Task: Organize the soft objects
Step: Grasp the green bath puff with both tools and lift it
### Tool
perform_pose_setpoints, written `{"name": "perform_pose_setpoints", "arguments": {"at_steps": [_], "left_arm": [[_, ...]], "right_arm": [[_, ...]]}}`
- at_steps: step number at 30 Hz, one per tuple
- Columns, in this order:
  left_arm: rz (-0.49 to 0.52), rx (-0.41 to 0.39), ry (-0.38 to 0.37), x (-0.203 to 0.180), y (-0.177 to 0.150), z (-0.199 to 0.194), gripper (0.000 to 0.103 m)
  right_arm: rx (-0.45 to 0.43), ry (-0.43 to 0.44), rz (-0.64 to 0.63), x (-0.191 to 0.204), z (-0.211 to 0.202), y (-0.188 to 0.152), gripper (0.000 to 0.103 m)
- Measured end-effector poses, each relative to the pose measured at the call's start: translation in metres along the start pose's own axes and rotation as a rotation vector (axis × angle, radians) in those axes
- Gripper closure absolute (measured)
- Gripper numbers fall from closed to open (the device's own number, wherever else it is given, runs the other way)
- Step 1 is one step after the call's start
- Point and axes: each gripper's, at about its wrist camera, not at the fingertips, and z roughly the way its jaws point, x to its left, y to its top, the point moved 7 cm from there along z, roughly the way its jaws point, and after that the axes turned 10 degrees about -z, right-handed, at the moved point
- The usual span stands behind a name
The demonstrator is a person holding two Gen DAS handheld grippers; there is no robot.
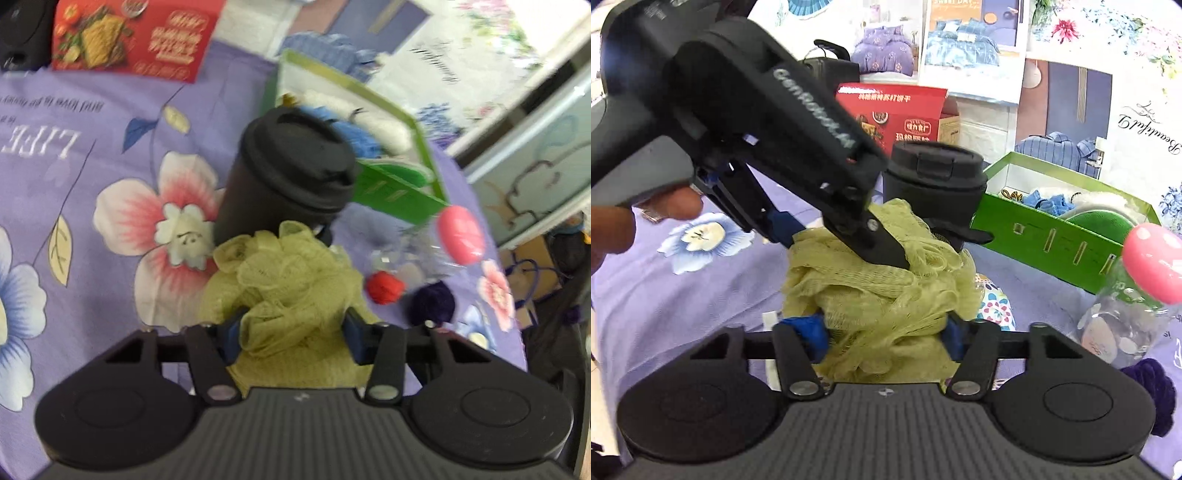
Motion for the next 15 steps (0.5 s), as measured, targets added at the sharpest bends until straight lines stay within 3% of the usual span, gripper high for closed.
{"name": "perform_pose_setpoints", "arguments": {"at_steps": [10, 15], "left_arm": [[0.131, -0.069, -0.086, -0.053, -0.020, -0.043, 0.057], [0.174, -0.143, -0.125, -0.080, -0.008, -0.067, 0.057]], "right_arm": [[-0.123, -0.110, -0.011, -0.001, -0.053, 0.019, 0.065], [-0.202, -0.188, -0.062, -0.013, -0.074, 0.041, 0.065]]}}
